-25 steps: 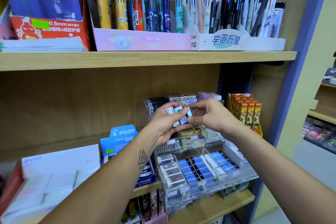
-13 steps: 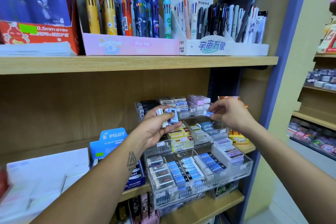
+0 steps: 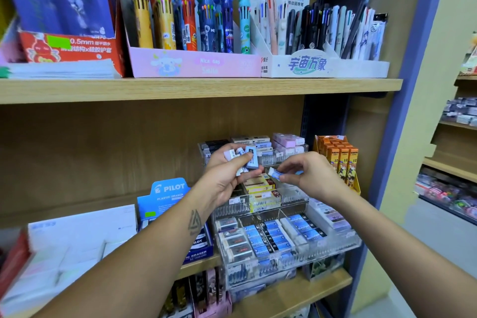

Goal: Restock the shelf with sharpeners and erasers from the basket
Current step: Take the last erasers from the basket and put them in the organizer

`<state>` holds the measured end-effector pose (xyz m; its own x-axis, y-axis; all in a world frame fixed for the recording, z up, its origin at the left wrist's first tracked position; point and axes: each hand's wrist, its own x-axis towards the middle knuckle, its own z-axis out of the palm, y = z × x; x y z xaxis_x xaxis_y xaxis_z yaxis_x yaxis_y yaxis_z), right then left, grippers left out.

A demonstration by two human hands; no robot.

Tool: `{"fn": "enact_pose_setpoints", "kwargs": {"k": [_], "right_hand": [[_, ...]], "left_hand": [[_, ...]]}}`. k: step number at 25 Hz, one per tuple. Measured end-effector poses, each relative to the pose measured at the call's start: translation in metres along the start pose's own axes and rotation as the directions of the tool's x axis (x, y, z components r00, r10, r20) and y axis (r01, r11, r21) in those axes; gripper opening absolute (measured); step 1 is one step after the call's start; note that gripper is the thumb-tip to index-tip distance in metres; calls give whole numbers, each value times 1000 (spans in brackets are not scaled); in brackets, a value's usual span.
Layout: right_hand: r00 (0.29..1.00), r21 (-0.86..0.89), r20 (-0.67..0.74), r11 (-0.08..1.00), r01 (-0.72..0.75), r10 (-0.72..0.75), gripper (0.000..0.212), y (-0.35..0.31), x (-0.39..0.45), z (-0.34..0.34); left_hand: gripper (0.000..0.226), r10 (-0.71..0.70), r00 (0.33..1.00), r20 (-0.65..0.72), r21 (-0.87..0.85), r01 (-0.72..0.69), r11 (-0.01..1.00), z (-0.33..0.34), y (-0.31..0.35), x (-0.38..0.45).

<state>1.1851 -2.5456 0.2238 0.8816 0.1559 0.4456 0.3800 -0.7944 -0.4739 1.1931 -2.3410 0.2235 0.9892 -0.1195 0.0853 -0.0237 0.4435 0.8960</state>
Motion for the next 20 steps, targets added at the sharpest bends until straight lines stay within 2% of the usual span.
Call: {"fn": "enact_pose_setpoints", "kwargs": {"k": [3, 8, 11, 14, 20], "right_hand": [[1000, -2, -9, 1000, -4, 4, 17, -11, 1, -2], [997, 8, 57, 998, 57, -58, 13, -26, -11, -11], [972, 30, 222, 997, 71, -76, 12, -34, -29, -1], [938, -102, 327, 983, 153, -112, 15, -36, -46, 32], [958, -323, 234, 916, 238, -167, 20, -30, -56, 72]], "left_hand": [[21, 52, 999, 3, -37, -51, 998, 0, 13, -3], [27, 25, 998, 51, 118, -31, 993, -4, 24, -16], [28, -15, 999, 50, 135, 8, 991, -11, 21, -30], [32, -87, 994, 58, 135, 79, 988, -17, 19, -47], [43, -199, 977, 74, 129, 189, 973, -38, 22, -77]]}}
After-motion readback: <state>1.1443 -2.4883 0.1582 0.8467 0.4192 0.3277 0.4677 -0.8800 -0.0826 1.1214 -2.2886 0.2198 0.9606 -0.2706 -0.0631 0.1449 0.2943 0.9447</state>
